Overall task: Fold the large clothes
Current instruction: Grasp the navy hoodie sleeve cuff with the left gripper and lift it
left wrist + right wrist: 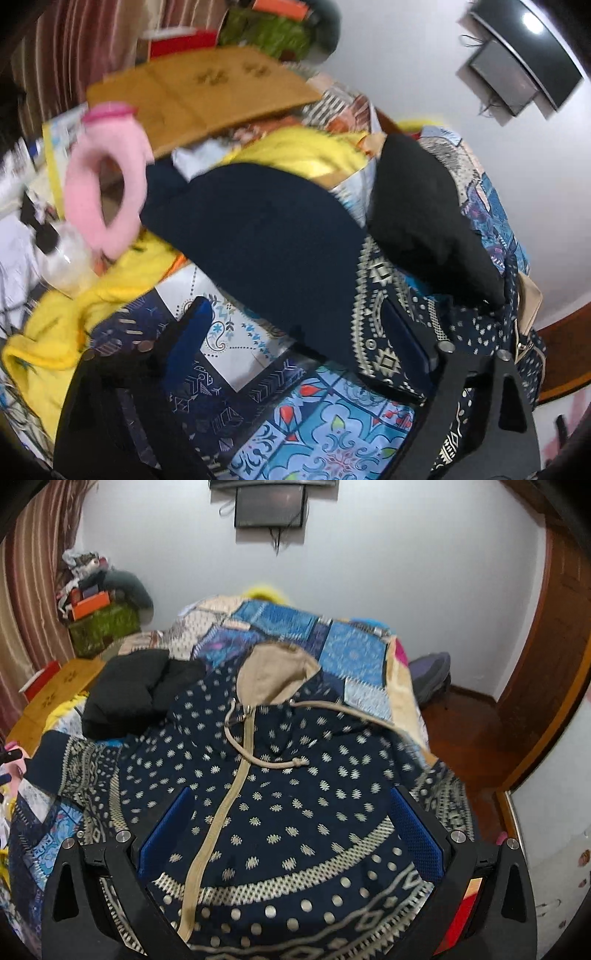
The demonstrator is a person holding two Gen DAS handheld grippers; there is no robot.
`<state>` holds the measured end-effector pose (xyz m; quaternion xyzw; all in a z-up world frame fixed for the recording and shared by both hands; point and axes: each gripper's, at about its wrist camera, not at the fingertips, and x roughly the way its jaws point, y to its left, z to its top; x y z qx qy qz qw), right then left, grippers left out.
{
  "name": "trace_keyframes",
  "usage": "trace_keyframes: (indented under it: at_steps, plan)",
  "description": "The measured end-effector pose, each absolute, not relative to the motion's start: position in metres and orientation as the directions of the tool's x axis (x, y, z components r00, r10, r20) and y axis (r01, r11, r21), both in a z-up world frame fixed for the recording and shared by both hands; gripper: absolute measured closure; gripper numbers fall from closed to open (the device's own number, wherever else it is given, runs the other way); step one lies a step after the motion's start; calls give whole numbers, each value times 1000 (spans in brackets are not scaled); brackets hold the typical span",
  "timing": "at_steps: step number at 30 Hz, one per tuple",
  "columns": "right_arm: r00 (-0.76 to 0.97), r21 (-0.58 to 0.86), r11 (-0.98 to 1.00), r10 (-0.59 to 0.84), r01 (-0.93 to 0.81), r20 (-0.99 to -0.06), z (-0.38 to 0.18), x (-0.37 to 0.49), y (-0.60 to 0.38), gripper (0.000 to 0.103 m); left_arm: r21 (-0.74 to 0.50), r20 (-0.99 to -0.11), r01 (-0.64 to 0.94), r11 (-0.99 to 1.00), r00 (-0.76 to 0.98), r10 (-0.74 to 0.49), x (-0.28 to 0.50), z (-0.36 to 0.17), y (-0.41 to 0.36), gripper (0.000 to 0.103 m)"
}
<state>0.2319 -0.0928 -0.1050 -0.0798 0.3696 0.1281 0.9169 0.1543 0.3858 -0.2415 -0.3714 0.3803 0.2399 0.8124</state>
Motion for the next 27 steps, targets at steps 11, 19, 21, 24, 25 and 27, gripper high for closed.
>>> trace_keyframes:
  at_steps: [11,19,21,24,25,27]
  plan:
    - [559,-10,941,192,-337,-807,-147,274,-74,0,-478,-818,-691,542,575,11,170,-287,416,51]
    - [529,4,940,195,-341,-826,-153,278,-75,0,-290,-859,-719,632,487,160,189,-276,410,100]
    - [536,4,942,195,-337,-822,-149,277,-77,0,-271,-845,-712,647,498,194,191,-262,405,101]
    - [549,0,943,194,-332,-813,-142,275,-83,0,-253,-807,-684,684,539,241,195,-230,392,101]
    - [556,0,944,195,-330,-808,-138,274,-86,0,-253,-787,-668,700,563,253,197,-215,386,101]
    - [567,1,945,197,-327,-800,-132,273,-89,0,-263,-750,-633,728,609,259,202,-190,373,101]
